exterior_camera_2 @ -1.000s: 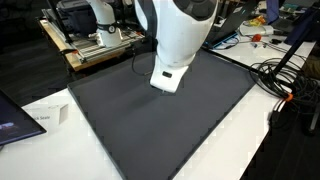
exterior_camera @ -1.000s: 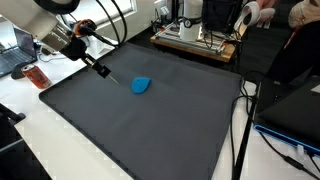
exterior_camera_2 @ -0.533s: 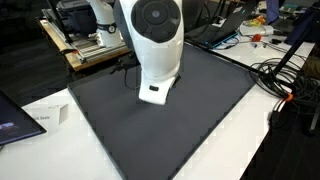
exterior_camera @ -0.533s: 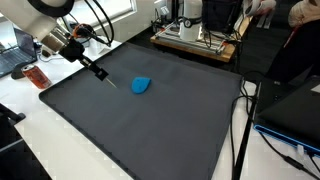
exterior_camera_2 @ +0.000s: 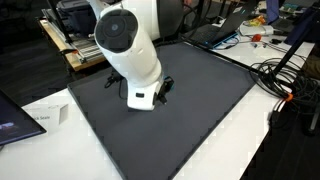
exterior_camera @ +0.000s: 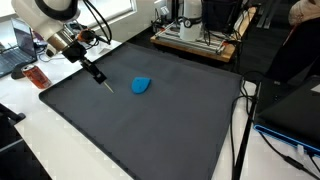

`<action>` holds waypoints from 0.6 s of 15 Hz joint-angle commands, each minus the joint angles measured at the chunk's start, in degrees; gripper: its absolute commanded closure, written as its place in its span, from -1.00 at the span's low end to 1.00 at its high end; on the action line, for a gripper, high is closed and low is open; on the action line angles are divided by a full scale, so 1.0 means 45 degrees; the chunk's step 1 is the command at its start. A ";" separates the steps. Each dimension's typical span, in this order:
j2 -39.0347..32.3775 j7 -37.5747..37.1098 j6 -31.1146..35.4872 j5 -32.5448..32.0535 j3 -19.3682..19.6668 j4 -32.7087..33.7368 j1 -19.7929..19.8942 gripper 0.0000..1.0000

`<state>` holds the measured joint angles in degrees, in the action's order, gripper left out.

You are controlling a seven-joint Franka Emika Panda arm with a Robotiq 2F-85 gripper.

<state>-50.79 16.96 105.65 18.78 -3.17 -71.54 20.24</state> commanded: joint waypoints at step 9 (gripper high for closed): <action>0.4393 0.1174 0.2833 0.1259 0.0199 -0.6531 0.0182 0.94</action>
<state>-37.65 20.85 115.32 22.35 -2.97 -91.91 21.50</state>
